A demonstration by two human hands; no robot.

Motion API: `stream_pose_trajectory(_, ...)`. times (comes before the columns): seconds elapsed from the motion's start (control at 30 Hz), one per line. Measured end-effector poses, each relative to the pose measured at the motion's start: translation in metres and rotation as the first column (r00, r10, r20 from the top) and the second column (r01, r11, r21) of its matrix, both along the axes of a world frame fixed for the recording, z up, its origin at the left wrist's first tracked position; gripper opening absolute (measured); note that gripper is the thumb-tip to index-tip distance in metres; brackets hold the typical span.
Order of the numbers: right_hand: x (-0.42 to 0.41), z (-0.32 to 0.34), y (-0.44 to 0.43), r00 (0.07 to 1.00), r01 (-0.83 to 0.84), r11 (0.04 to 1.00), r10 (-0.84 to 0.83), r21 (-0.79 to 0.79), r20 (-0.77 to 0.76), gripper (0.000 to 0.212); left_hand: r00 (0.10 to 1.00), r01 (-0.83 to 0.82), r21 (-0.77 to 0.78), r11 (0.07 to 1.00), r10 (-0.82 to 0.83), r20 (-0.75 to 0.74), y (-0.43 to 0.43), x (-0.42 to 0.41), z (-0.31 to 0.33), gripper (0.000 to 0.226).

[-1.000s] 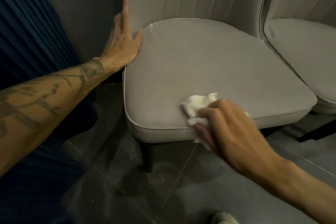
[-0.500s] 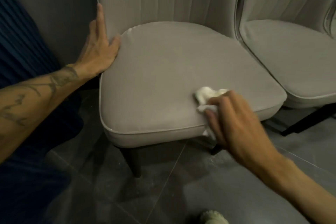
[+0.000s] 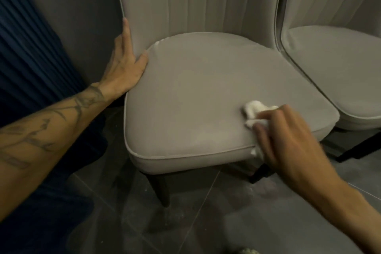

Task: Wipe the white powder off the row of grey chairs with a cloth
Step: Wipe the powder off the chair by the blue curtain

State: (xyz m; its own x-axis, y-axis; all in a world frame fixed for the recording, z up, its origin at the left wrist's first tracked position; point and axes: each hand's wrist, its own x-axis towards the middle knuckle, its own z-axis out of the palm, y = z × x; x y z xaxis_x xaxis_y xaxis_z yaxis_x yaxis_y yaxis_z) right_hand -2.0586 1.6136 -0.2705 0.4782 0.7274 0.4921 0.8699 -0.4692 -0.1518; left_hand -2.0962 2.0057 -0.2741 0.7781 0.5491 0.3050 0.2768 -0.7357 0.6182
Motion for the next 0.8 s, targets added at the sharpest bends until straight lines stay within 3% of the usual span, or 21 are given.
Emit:
stream_pose_trajectory(0.1, -0.007, 0.003, 0.013, 0.995, 0.098, 0.995, -0.098, 0.008, -0.027, 0.022, 0.999, -0.027, 0.001, 1.0, 0.027, -0.035, -0.005, -0.001, 0.004, 0.081)
stream_pose_trajectory(0.23, -0.036, 0.003, 0.053, 0.997, -0.046, 0.999, 0.046, -0.006, -0.062, 0.023, 0.996, -0.089, -0.012, 0.996, 0.089, -0.025, -0.014, 0.003, 0.0, 0.076)
stream_pose_trajectory(0.33, -0.015, 0.002, 0.028, 0.995, -0.093, 0.996, 0.093, 0.007, -0.022, 0.017, 0.995, -0.095, -0.005, 0.995, 0.095, -0.002, -0.014, 0.005, -0.006, 0.075)
stream_pose_trajectory(0.47, 0.04, -0.004, -0.035, 0.979, 0.202, 0.979, -0.201, 0.019, -0.033, 0.026, 0.995, -0.098, -0.001, 0.995, 0.098, 0.015, -0.013, 0.004, -0.008, 0.076)
stream_pose_trajectory(0.6, 0.07, 0.007, -0.059, 0.839, 0.537, 0.843, -0.529, 0.031, -0.129, 0.032, 0.995, -0.099, 0.006, 0.995, 0.099, 0.032, -0.013, 0.004, -0.007, 0.076)
stream_pose_trajectory(0.67, 0.056, 0.009, -0.038, 0.874, 0.483, 0.874, -0.477, 0.048, -0.091, 0.028, 0.995, -0.1, 0.013, 0.995, 0.1, 0.03, -0.013, 0.005, -0.008, 0.077)
stream_pose_trajectory(0.8, 0.036, 0.012, -0.011, 0.986, 0.125, 0.991, -0.129, -0.049, -0.107, 0.023, 0.995, -0.1, 0.028, 0.995, 0.099, 0.022, -0.013, 0.005, -0.008, 0.078)
